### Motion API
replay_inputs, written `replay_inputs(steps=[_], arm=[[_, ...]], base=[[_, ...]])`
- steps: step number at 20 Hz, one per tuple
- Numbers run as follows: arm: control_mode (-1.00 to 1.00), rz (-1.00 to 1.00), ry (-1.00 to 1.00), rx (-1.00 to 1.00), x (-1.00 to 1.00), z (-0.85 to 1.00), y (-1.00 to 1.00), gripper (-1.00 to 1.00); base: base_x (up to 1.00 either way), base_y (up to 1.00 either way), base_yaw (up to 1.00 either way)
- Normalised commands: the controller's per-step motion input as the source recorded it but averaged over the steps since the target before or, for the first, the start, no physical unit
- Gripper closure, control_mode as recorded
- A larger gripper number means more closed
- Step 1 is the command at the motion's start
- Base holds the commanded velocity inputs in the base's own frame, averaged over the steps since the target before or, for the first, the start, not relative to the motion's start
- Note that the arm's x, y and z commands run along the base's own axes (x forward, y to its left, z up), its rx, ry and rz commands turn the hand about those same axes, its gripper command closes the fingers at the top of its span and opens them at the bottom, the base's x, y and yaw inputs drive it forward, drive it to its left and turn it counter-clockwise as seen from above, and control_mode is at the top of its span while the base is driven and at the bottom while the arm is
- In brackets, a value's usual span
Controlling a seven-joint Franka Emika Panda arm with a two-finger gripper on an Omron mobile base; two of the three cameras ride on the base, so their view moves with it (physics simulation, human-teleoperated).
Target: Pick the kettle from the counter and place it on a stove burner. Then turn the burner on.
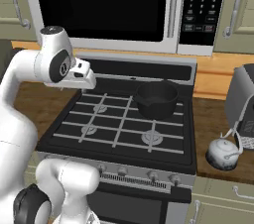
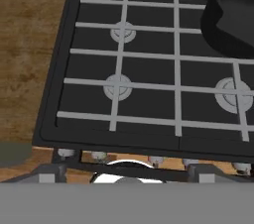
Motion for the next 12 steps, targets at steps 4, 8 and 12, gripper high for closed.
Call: replay_inputs(steps=[4,8,12], arm=[[-1.0,0.0,-0.25,0.0,-0.84,0.09,0.06,-1.0],[-1.0,0.0,-0.27,0.0,-0.91,0.21,-0.03,-1.0],[-1.0,-0.01,-0.18,0.0,-0.57,0.23,-0.02,-1.0]], base=[[0.0,0.0,0.0],[0.0,0.0,0.0],[0.0,0.0,0.0]])
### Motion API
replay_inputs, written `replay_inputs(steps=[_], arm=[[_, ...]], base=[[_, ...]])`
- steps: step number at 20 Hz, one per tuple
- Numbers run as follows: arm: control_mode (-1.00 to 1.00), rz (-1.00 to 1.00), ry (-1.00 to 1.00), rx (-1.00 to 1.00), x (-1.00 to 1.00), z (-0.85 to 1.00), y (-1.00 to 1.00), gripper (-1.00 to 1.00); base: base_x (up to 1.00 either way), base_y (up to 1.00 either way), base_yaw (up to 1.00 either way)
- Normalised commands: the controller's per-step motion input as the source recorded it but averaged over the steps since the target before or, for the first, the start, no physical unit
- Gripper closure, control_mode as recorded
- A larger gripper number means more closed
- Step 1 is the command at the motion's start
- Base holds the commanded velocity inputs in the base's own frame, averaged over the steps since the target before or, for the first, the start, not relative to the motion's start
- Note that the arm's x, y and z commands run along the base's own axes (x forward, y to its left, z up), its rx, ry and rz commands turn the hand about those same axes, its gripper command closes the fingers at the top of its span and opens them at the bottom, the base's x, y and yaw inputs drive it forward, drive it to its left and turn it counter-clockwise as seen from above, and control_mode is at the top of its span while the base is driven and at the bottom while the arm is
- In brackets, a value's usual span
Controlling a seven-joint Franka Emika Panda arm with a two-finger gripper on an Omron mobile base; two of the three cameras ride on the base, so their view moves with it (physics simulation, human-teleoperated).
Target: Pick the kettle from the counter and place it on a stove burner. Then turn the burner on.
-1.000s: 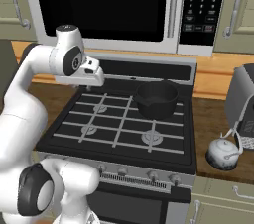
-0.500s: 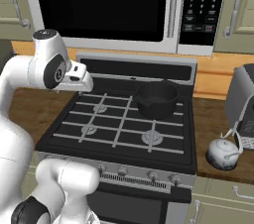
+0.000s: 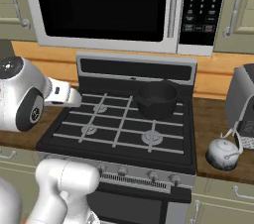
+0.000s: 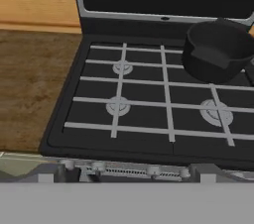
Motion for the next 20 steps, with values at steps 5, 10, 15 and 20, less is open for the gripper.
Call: replay_inputs(steps=[5,10,15,20], arm=[[-1.0,0.0,-0.11,0.0,-0.22,0.2,-0.2,-1.0],[-1.0,-0.02,-0.12,0.0,-0.28,0.16,-0.38,-1.0],[-1.0,0.0,-0.05,0.0,-0.02,0.1,-0.17,-1.0],[-1.0,0.0,-0.01,0.0,-0.03,0.03,-0.6,-1.0]], base=[[0.0,0.0,0.0],[0.0,0.0,0.0],[0.0,0.0,0.0],[0.0,0.0,0.0]])
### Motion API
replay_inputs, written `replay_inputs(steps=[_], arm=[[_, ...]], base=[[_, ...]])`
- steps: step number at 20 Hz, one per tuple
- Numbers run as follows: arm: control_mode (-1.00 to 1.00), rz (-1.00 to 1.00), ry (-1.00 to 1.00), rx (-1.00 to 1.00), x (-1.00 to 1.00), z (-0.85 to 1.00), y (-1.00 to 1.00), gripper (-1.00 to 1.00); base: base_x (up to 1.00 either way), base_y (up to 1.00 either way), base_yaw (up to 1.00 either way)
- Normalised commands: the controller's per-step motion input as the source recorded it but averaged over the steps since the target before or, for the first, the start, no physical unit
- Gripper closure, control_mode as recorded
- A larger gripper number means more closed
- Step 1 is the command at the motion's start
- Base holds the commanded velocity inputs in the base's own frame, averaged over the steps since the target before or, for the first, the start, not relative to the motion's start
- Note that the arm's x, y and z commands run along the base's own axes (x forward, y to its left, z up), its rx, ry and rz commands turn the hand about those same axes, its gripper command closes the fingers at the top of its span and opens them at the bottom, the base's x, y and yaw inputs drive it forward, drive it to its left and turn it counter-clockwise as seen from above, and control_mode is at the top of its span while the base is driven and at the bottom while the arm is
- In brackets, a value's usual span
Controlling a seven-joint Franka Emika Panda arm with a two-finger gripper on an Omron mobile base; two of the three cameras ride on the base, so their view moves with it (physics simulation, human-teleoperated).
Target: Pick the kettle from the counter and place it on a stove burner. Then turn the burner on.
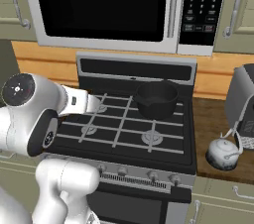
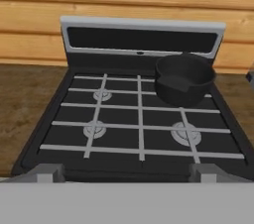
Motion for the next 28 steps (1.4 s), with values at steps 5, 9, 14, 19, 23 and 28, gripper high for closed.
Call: replay_inputs(steps=[5,9,14,19,23,28], arm=[[-1.0,0.0,0.0,0.0,0.01,-0.03,-0.8,-1.0],[-1.0,0.0,0.0,-0.02,0.12,-0.12,-0.74,-1.0],[-1.0,-0.01,0.16,-0.1,0.4,-0.01,-0.62,-1.0],[-1.0,-0.09,0.35,-0.24,0.69,-0.02,-0.13,-1.0],[-1.0,-0.03,0.08,-0.16,0.88,-0.1,0.0,-1.0],[-1.0,0.0,-0.02,0.0,0.3,-0.34,-0.12,-1.0]], base=[[0.0,0.0,0.0],[0.0,0.0,0.0],[0.0,0.0,0.0],[0.0,0.0,0.0],[0.0,0.0,0.0],[0.0,0.0,0.0]])
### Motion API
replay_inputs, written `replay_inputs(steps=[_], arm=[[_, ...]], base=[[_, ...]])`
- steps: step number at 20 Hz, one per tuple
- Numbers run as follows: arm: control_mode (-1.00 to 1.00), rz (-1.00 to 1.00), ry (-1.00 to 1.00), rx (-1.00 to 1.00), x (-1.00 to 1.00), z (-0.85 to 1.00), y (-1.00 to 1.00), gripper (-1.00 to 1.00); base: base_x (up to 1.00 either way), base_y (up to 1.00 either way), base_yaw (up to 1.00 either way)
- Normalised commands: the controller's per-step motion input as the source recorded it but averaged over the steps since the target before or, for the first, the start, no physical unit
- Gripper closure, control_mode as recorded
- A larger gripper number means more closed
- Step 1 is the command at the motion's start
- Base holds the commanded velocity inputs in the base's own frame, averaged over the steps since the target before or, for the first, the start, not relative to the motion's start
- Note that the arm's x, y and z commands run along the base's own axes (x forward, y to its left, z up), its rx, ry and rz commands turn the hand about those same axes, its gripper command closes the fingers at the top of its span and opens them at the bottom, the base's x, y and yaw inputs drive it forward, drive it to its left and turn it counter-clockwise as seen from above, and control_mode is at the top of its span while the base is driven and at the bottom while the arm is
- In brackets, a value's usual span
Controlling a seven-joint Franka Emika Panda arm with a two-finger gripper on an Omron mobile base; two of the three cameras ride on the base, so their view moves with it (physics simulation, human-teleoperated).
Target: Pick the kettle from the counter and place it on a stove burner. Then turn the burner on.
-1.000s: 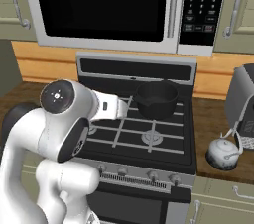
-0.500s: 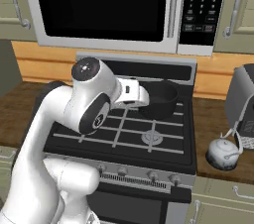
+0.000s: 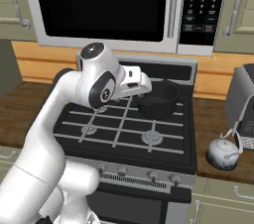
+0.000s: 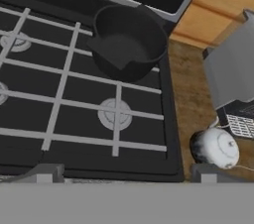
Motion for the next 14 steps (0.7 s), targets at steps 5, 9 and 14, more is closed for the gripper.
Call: replay_inputs(steps=[5,9,14], arm=[[-1.0,-0.02,0.0,0.06,0.0,-0.01,-0.55,-1.0],[-1.0,-0.01,0.0,0.12,0.01,0.01,-0.61,-1.0],[-1.0,0.0,0.0,0.09,0.01,0.0,-0.4,-1.0]], base=[[0.0,0.0,0.0],[0.0,0.0,0.0],[0.0,0.0,0.0]])
